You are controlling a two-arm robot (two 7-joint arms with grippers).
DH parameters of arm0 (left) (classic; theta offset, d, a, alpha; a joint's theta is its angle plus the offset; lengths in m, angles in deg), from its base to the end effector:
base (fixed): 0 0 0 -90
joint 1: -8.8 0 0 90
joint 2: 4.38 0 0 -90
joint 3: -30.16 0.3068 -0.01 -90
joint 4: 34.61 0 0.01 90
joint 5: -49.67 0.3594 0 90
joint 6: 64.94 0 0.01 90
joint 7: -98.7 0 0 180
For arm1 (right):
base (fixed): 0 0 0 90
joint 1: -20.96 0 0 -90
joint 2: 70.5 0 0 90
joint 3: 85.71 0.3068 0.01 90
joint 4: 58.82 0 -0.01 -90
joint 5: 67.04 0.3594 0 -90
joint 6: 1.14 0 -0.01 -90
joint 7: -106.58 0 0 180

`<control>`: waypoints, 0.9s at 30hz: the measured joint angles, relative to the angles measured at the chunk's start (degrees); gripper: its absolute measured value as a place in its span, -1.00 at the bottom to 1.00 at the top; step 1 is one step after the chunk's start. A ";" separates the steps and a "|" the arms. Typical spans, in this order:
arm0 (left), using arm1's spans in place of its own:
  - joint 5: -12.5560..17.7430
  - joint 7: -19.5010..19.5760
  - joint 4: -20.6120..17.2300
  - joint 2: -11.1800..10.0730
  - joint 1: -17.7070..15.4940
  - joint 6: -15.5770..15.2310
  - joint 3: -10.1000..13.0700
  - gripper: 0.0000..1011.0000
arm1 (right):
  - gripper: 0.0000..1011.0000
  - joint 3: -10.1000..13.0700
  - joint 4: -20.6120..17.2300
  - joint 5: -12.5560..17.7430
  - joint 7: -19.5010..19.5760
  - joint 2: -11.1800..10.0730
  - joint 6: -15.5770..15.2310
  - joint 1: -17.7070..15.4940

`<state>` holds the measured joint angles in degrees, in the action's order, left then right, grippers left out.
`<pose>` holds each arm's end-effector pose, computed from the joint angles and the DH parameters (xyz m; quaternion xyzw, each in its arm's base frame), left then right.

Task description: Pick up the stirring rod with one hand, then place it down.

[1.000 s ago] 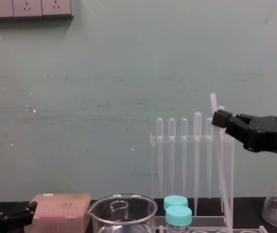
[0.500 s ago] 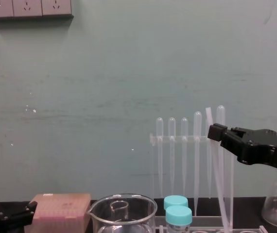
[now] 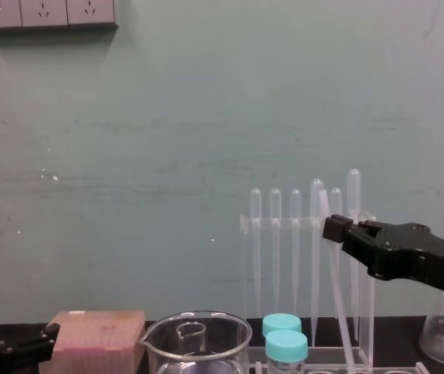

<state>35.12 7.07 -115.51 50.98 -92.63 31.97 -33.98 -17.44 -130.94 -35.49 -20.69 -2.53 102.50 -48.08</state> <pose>0.4086 0.0788 -0.3255 0.1414 -0.1324 0.5800 0.7912 0.4712 -0.0383 -0.2970 0.0750 -0.0499 -0.3500 0.9324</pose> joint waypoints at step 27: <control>0.00 0.00 0.00 0.00 0.00 0.00 0.00 0.98 | -0.89 0.13 0.86 -0.74 0.45 0.41 -0.38 -0.45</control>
<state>35.12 7.08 -115.52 50.98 -92.63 31.97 -33.98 -17.30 -130.08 -36.23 -20.24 -2.12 102.12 -48.53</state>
